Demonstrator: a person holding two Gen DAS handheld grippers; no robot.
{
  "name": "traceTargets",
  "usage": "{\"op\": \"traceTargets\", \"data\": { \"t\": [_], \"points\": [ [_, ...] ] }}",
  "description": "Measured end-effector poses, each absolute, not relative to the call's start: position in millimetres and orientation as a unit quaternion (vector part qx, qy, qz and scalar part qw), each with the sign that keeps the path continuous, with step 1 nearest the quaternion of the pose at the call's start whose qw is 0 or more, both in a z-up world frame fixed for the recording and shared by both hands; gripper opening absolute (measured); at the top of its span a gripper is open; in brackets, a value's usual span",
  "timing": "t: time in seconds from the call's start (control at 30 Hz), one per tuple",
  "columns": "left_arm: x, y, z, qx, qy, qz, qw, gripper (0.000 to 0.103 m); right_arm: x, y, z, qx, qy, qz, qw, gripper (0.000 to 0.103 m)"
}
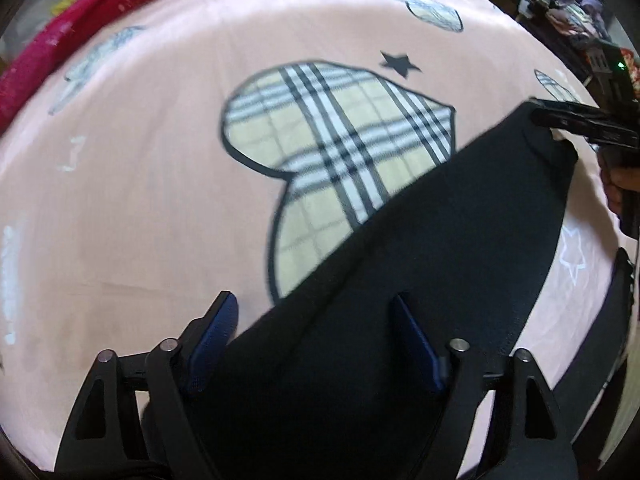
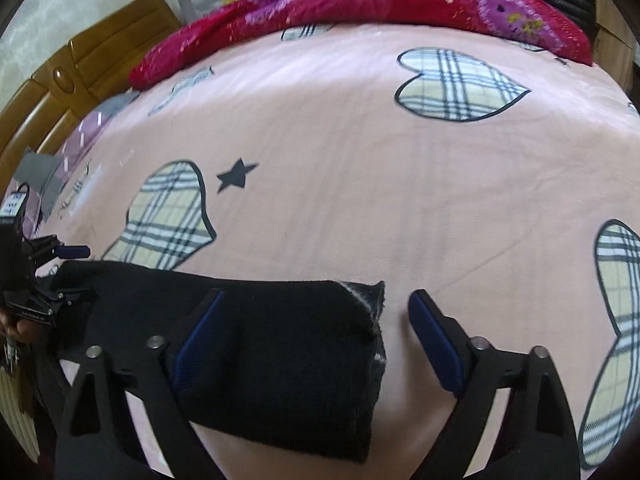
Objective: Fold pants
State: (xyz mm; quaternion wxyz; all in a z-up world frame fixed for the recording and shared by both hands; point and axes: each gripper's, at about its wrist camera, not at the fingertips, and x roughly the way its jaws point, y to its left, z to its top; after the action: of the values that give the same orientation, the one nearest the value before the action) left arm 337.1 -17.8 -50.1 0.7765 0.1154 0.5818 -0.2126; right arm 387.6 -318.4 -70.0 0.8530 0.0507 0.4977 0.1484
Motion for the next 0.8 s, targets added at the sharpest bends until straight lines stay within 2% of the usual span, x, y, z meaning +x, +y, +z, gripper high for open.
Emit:
{"op": "traceTargets", "data": {
  "t": [0.03,0.07,0.1,0.13,0.17,0.2,0.23,0.37,0.8],
  "points": [
    [337,-20,-52,0.118,0.583,-0.216,0.775,0.073,390,-316,-73,0.048,0.502,0.148,0.851,0.073],
    [337,-21,-51,0.117,0.582,-0.22,0.774,0.065,392,-316,-76,0.046,0.505,0.148,0.849,0.065],
    [336,-23,-50,0.114,0.584,-0.229,0.771,0.059,393,-315,-78,0.045,0.506,0.148,0.848,0.052],
    [336,-23,-49,0.111,0.585,-0.234,0.769,0.044,393,-315,-79,0.041,0.505,0.142,0.85,0.038],
    [333,-25,-46,0.108,0.584,-0.241,0.767,0.023,392,-316,-79,0.04,0.501,0.137,0.854,0.032],
    [330,-26,-43,0.113,0.581,-0.241,0.769,0.016,391,-319,-78,0.045,0.498,0.137,0.855,0.019],
    [324,-27,-38,0.125,0.571,-0.241,0.775,0.012,388,-323,-74,0.056,0.491,0.139,0.858,0.013],
    [296,-30,-20,0.125,0.55,-0.256,0.785,0.007,376,-330,-59,0.076,0.465,0.155,0.868,0.011],
    [169,-44,28,0.11,0.505,-0.288,0.806,0.006,269,-356,-13,0.093,0.412,0.215,0.881,0.009]
  ]
}}
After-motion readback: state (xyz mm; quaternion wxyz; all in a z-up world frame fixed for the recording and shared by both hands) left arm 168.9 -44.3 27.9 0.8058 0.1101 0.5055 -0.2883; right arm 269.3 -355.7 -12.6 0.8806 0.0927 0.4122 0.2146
